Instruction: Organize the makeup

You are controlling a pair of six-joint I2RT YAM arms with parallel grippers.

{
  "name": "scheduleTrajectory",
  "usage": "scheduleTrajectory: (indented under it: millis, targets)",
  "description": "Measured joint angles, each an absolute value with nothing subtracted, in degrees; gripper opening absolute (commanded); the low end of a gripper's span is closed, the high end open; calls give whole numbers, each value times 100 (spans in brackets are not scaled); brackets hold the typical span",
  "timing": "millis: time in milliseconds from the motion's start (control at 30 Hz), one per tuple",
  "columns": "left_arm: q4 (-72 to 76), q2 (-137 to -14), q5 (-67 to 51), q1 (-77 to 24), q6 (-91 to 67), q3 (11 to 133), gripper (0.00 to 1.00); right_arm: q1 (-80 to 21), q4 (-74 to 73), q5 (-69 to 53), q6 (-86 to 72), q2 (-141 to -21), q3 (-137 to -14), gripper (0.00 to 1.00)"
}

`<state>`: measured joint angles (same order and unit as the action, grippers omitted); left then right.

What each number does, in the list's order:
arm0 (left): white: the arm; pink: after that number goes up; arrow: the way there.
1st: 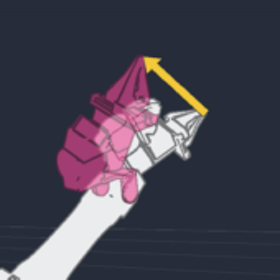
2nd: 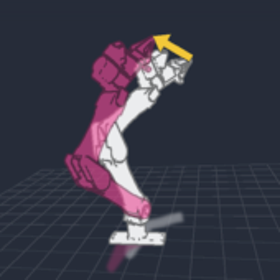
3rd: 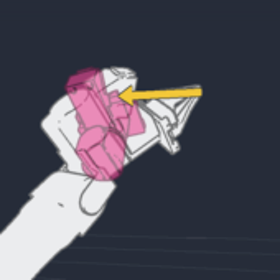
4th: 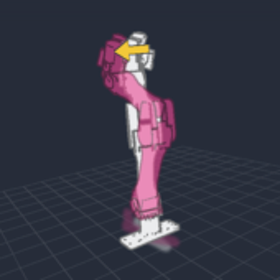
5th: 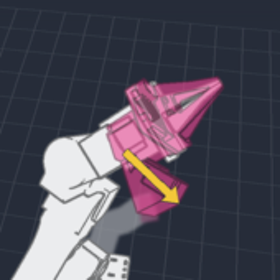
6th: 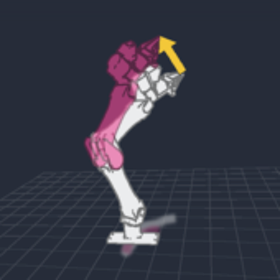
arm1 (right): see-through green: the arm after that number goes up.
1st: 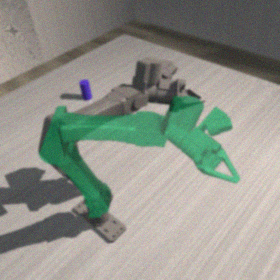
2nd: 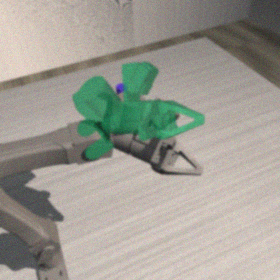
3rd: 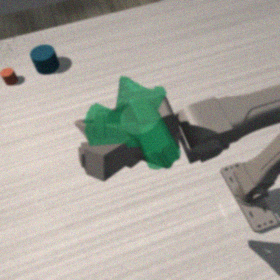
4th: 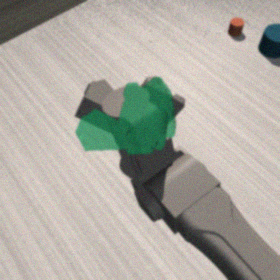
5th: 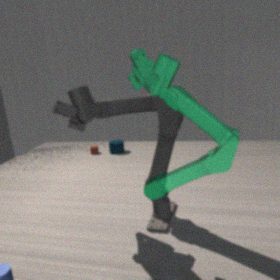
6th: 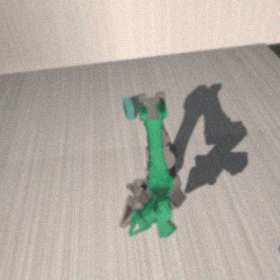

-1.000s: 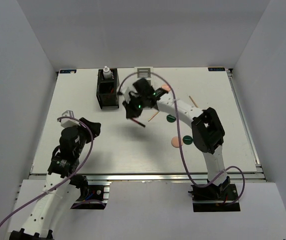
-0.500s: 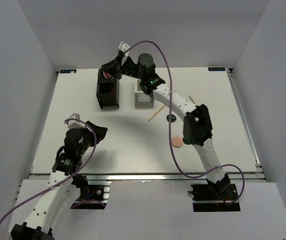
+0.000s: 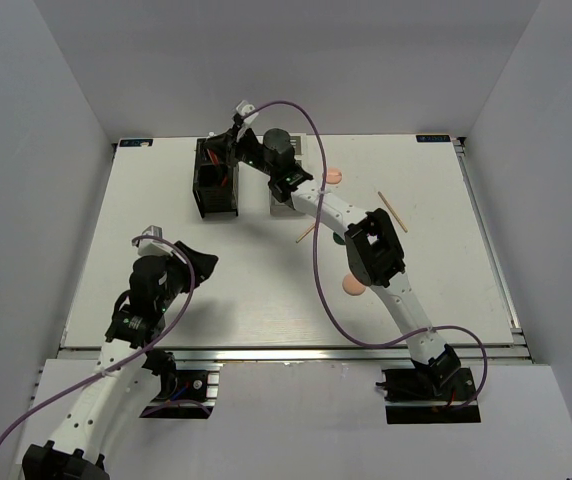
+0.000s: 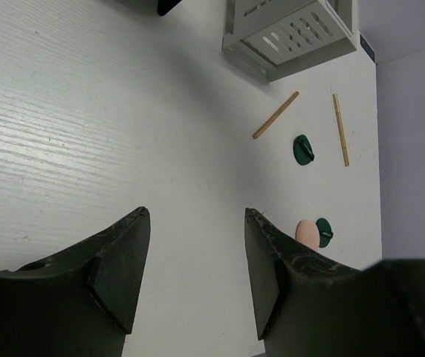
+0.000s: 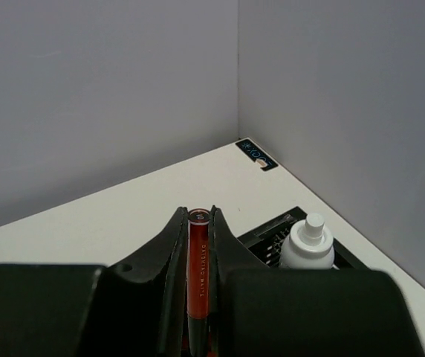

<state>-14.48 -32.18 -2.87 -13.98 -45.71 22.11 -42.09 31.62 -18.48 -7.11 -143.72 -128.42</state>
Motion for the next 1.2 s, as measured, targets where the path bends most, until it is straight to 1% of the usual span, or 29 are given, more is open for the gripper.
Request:
scheduleTrajectory:
  millis: [67, 100, 133, 300, 333, 400, 433, 500, 567, 633, 733, 767, 867, 900, 933, 967, 1000, 1067, 1100, 1133, 1167, 1200]
  targets:
    - [-1444, -3238, -307, -1398, -4571, 2209, 63, -4219, 3199, -1791, -716, -14372, -12842, 1]
    - [-1435, -3251, -314, -1398, -4571, 2209, 63, -4226, 3214, -1776, -716, -14372, -12825, 4]
    - [-1428, -3260, -322, -1398, -4571, 2206, 63, -4233, 3260, -1767, -714, -14365, -12776, 11]
    - [-1389, -3262, -355, -1398, -4574, 2182, 63, -4287, 3358, -1767, -685, -14361, -12361, 27]
    - [-1387, -3262, -364, -1398, -4574, 2180, 64, -4289, 3354, -1767, -674, -14361, -12278, 36]
    - [-1367, -3262, -392, -1398, -4571, 2178, 64, -4296, 3326, -1772, -635, -14361, -12158, 46]
    - [-1352, -3262, -401, -1398, -4569, 2178, 64, -4307, 3321, -1776, -604, -14361, -12123, 56]
    - [-1315, -3273, -443, -1398, -4554, 2178, 64, -4316, 3332, -1802, -558, -14361, -12105, 64]
    - [-1245, -3317, -519, -1398, -4536, 2178, 64, -4316, 3391, -1837, -539, -14355, -12090, 67]
    - [-1135, -3420, -600, -1398, -4499, 2178, 64, -4311, 3459, -1894, -515, -14291, -11968, 68]
    - [-961, -3660, -731, -1417, -4438, 2180, 56, -4276, 3524, -2051, -519, -14044, -11585, 65]
    - [-880, -3732, -768, -1433, -4394, 2180, 47, -4257, 3529, -2115, -510, -13915, -11432, 59]
    - [-707, -4082, -832, -1592, -4289, 2213, 35, -4163, 3404, -2414, -445, -13415, -10975, 38]
    - [-639, -4235, -836, -1704, -4248, 2244, 31, -4115, 3345, -2517, -412, -13187, -10827, 24]
    - [-552, -4372, -821, -1835, -4213, 2276, 31, -4062, 3284, -2615, -360, -12923, -10615, 19]
    - [-484, -4563, -808, -2012, -4156, 2338, 31, -3979, 3170, -2766, -342, -12549, -10339, 10]
    - [-419, -4759, -779, -2204, -4095, 2403, 32, -3896, 3103, -2875, -285, -12184, -10077, 6]
    - [-329, -5192, -670, -2622, -3983, 2615, 38, -3704, 2908, -3074, -217, -11421, -9561, 4]
    - [-244, -5437, -622, -2805, -3898, 2738, 47, -3603, 2801, -3140, -187, -11080, -9345, 5]
    - [-167, -5688, -585, -2961, -3804, 2886, 51, -3465, 2633, -3223, -128, -10715, -9133, 8]
    - [-123, -5951, -554, -3109, -3721, 3052, 55, -3319, 2434, -3317, -86, -10385, -8973, 18]
    - [-110, -6206, -506, -3238, -3603, 3242, 62, -3173, 2248, -3380, -49, -10130, -8838, 24]
